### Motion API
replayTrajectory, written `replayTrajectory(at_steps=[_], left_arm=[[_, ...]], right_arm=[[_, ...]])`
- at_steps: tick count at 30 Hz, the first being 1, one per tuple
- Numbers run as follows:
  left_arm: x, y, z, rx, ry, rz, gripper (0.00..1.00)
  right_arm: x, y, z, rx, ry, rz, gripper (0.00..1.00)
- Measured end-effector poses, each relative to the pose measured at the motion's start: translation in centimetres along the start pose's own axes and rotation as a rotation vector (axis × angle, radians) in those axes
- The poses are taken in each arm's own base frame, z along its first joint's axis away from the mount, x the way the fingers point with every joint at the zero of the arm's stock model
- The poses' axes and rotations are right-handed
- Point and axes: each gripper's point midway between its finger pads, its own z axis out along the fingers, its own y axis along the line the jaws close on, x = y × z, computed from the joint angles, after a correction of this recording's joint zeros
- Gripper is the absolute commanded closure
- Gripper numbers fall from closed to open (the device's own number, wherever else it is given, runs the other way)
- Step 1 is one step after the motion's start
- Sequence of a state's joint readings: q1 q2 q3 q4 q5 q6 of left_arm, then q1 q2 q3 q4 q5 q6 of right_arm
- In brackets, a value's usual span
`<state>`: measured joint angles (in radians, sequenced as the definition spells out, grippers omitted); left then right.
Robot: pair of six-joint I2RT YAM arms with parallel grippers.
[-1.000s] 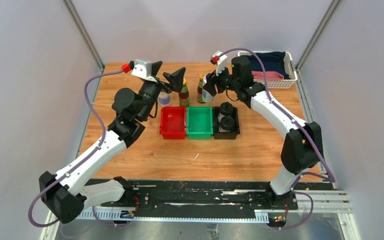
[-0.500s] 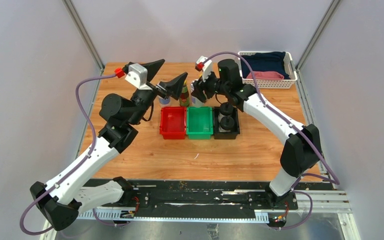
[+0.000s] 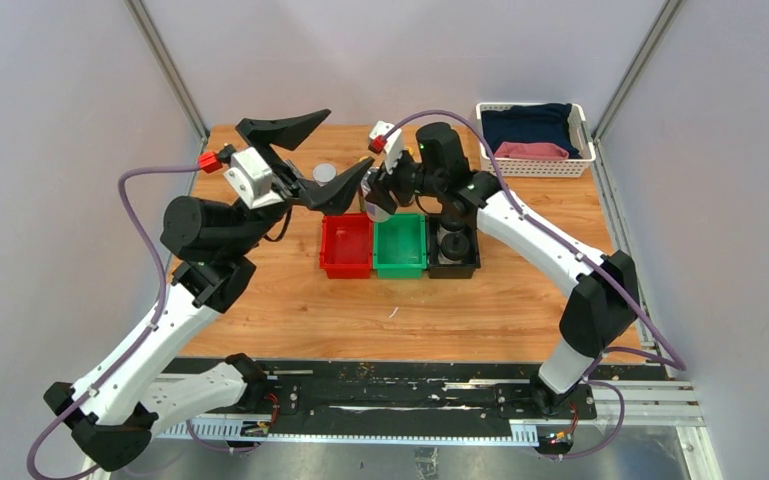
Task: Organize the condiment bottles
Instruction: Place the bottle in the storage box.
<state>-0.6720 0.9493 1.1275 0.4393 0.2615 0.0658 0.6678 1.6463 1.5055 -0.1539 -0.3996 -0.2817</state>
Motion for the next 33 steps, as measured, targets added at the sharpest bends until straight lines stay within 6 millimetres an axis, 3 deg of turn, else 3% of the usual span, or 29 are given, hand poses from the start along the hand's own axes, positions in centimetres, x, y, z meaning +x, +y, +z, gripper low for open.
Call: replayTrajectory(at_steps=[8,15,23,33], left_arm=[[-3.2,0.1,-0.6,0.004,-0.066,0.049,0.00],[-5.2,1.7,-1.2,-0.093,-0.129,0.066,0.00],[-5.7,3.7,-2.4,-0.222,-0.177,0.092,0.00],[-6.1,4.9,-2.8,-0.290,-0.213,0.129,0.00]], right_arm=[[-1.7,2.2,0.5,-0.047,-0.019,-0.044,1.00],[-1.4,3.8,2.3,-0.091,-0.001,-0.061,1.00],[-0.5,4.4,4.7,-0.125,0.027,-0.073,1.00],[-0.2,4.4,6.9,-0.159,0.029,-0.075,1.00]])
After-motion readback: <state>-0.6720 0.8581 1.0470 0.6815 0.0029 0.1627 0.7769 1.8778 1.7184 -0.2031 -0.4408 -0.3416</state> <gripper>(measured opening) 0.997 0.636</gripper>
